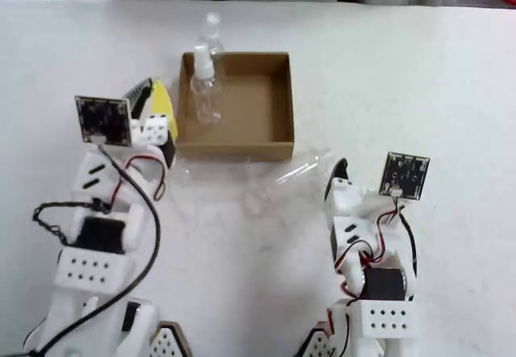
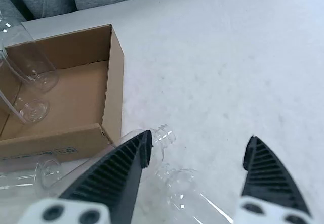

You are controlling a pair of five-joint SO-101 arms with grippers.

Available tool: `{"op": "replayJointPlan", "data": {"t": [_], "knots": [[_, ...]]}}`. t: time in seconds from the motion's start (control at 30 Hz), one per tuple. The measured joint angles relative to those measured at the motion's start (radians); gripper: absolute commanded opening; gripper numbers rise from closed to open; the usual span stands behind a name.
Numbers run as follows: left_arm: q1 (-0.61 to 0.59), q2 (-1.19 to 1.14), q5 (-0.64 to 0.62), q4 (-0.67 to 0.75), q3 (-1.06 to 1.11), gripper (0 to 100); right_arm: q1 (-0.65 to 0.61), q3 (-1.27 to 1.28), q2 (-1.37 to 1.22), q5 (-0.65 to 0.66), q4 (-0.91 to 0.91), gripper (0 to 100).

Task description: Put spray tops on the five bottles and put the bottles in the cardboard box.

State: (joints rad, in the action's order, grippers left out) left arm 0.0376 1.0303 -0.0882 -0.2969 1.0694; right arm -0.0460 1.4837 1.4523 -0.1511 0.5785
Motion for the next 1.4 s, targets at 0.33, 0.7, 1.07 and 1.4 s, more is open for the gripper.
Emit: {"op": "replayJointPlan", "data": {"t": [0.33,0.7,1.07,1.4], "knots": [[-0.084,0.068,0.0,-0.635,-0.497,5,0.0,0.018,0.0,0.0,0.0,26.5],[-0.11,-0.235,-0.002,-0.994,-0.865,5,0.0,0.018,0.0,0.0,0.0,26.5],[-0.064,-0.583,-0.25,-1.056,-0.882,5,0.0,0.018,0.0,0.0,0.0,26.5],[0.181,-0.836,-0.514,-1.102,-0.789,5,0.002,0.018,0.0,0.051,0.0,26.5]]}}
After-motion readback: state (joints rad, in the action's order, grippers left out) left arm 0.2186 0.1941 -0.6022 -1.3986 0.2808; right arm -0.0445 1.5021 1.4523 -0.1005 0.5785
